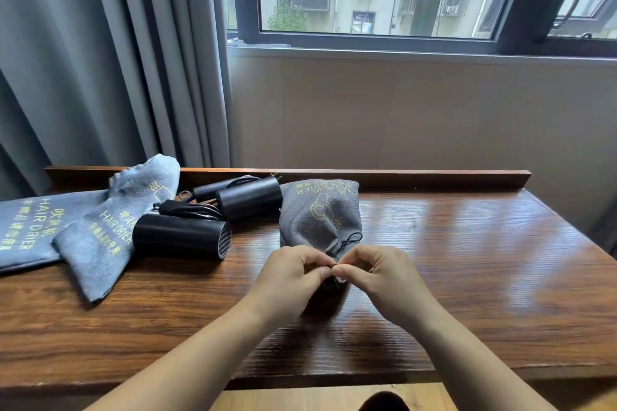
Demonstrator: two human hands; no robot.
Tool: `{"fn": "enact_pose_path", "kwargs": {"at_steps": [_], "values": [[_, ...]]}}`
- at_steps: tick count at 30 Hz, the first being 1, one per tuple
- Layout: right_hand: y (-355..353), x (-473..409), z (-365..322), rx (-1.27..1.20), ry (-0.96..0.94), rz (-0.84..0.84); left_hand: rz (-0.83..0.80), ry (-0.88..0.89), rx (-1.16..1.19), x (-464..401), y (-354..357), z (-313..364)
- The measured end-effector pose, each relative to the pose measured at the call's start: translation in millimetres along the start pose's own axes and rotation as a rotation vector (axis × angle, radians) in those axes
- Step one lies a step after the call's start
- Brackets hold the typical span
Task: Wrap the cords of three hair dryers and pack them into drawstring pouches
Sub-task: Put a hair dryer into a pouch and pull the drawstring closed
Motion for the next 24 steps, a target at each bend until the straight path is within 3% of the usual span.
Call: {"fn": "enact_pose_path", "kwargs": {"at_steps": [6,12,14,17,21,24], "values": [[1.8,-0.5,3.6,-0.035,0.025,0.024,0.017,-0.204,0.111,0.8,1.3,0.8],[3.9,-1.5,4.6,-0.025,0.031,0.036,-0.216,-0.318,0.233,2.8,-0.8,5.6],[6.2,-1.8,4.9,-0.087,0.071,0.022,-0.225,-0.277,0.162,2.6,0.0,6.5],[10.8,-2.3,4.8,-0.188,0.128,-0.012,-0.074,-0.165,-0.092,0.2,-0.1,4.3],[13.1,-1.8,5.3,-0.324,0.195,-0.052,0.012,-0.089,-0.07,-0.4,-2.7,-1.7],[13.6,-0.6,7.4,-0.364,0.212,-0.051,0.03,0.071,-0.143,2.3,-5.3,-0.4]]}}
Point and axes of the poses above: each hand's wrist, its own x-axis away from the middle knuckle, its own y-axis out of the palm, z = x × y, the point moved 2 cm from there along -x, towards the middle knuckle, and after that the axes turned 3 degrees about z, right-handed, at the moved point
